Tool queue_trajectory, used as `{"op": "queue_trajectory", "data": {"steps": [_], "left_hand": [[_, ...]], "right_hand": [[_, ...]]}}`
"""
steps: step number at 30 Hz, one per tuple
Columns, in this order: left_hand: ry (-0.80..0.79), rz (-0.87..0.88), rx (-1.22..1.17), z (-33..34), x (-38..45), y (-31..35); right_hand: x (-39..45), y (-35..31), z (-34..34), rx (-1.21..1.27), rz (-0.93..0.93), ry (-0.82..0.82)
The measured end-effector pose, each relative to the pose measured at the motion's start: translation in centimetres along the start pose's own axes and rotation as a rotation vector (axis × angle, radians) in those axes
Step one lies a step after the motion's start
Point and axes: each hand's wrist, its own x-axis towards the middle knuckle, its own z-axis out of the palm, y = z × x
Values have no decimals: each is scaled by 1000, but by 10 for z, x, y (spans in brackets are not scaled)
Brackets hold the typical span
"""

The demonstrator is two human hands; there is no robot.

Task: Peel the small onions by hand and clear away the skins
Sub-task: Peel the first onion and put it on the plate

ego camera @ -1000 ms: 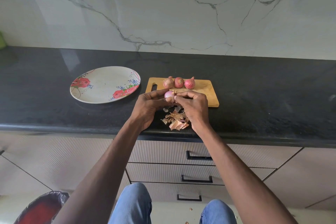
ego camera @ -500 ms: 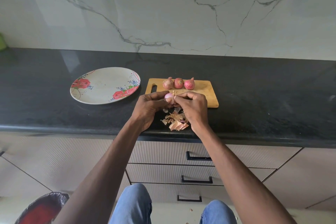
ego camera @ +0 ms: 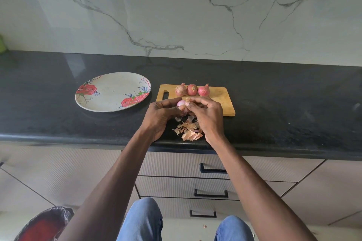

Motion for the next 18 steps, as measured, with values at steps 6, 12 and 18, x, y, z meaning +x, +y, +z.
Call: {"op": "queue_trajectory", "data": {"steps": [6,12,18], "left_hand": [[-4,-16,52,1,-2,1],[-11,-8,74,-3,1,-2],[23,-17,-74,-1,1,2]], "right_hand": [[3,1,1,-128,-38,1],[3,0,7,-280,-33,-30],[0,1,2,-65,19,-38]]}}
